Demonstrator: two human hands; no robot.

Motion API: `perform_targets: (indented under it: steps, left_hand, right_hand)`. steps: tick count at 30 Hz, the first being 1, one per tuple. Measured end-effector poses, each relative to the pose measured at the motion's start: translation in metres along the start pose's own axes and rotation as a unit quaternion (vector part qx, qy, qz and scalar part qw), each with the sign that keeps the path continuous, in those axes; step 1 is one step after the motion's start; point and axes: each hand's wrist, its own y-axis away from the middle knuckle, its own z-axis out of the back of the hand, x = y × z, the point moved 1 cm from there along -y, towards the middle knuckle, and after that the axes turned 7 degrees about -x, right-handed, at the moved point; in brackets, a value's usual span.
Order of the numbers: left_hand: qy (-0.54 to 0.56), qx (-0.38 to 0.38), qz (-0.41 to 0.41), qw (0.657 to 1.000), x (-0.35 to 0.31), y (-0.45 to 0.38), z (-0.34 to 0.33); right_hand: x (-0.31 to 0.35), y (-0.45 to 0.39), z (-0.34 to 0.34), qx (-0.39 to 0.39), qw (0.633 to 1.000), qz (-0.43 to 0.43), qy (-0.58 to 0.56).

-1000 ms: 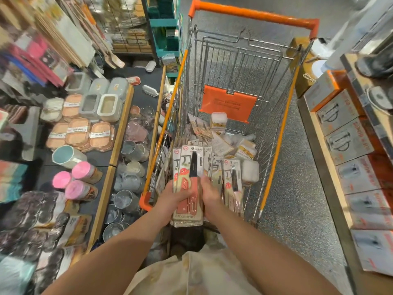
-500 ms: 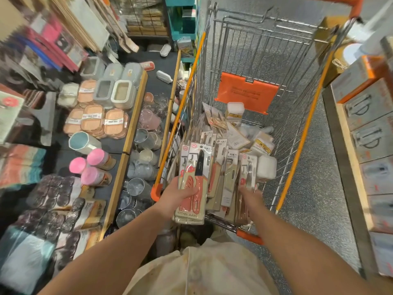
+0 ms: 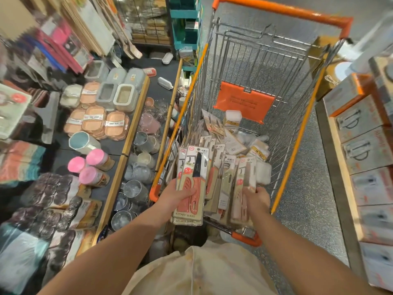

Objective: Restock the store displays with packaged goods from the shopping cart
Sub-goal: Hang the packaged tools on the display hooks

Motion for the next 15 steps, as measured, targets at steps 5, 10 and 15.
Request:
perform_targets:
  steps: [5, 10, 15]
  left_hand:
    - [-0.007, -0.015, -0.054, 0.998, -0.022, 0.006, 0.006]
    - [0.038, -0.098, -0.112, 0.988, -0.075, 0.021, 0.039]
    - [0.086, -0.204, -0.2, 0.955, -0.117, 0.064, 0.115]
  right_hand:
    - [0.059, 0.018, 0.006, 0.033, 0.994, 0.089, -0.054]
    - [0.135, 0.071, -0.028, 0.151, 0.968, 0.154, -0.127]
    - [0.202, 0.145, -0.085, 0.274, 0.927, 0.22, -0.131]
